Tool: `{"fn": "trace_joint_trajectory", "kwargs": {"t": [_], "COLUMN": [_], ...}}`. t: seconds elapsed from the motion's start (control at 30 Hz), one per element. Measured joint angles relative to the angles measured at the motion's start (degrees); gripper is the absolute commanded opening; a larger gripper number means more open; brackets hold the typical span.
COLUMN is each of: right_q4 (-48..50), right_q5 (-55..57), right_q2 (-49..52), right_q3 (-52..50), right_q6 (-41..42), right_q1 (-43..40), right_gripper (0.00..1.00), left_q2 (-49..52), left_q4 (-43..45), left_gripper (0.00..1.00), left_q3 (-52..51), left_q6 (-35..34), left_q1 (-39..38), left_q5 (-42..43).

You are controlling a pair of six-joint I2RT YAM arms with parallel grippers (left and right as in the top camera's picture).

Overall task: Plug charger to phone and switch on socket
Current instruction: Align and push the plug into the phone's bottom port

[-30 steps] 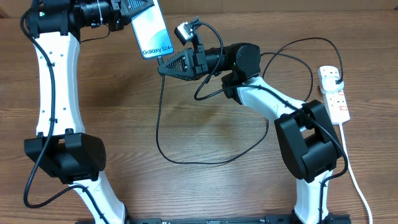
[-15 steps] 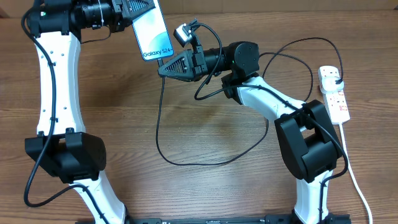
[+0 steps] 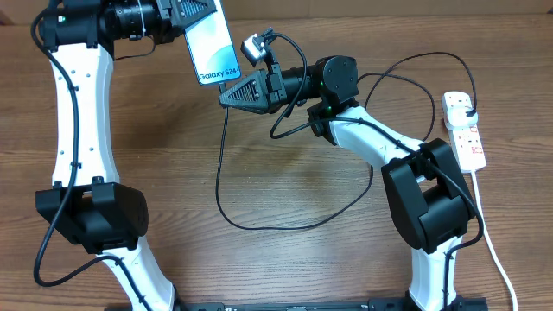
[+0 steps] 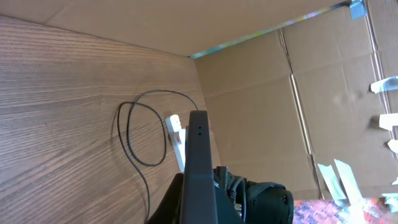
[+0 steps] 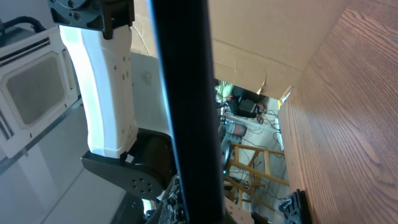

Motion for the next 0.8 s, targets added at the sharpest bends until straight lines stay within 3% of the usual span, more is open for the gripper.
{"fn": "trace_joint_trajectory", "kwargs": {"t": [0.3, 0.33, 0.43, 0.5, 0.8], "right_q4": [-0.04, -0.07, -0.48, -0.48, 3.43], "right_q5": [0.0, 0.02, 4.33, 6.62, 8.33], "right_q2": [0.0, 0.0, 0.0, 0.0, 0.0], "right_q3": [-0.04, -0.04, 0.0, -0.02, -0.02], "right_q6": [-0.02, -0.02, -0.02, -0.02, -0.2], "right_q1": [0.0, 0.0, -0.22, -0.87, -1.81], "right_gripper": [0.06, 0.2, 0.78, 1.0, 1.0], "left_q2": [0.0, 0.0, 0.0, 0.0, 0.0], "left_q4": [0.0, 0.0, -1.55, -1.57, -1.97], "left_gripper": [0.04, 0.04, 0.04, 0.04, 0.04], "left_q3": [0.02, 0.0, 0.0, 0.0, 0.0], "left_q6": [0.44, 0.46, 0.5, 0.55, 0.66], "left_q1": [-0.02, -0.02, -0.46, -1.44, -1.42], "left_q5": [0.2, 0.2, 1.31, 1.66, -1.88]}}
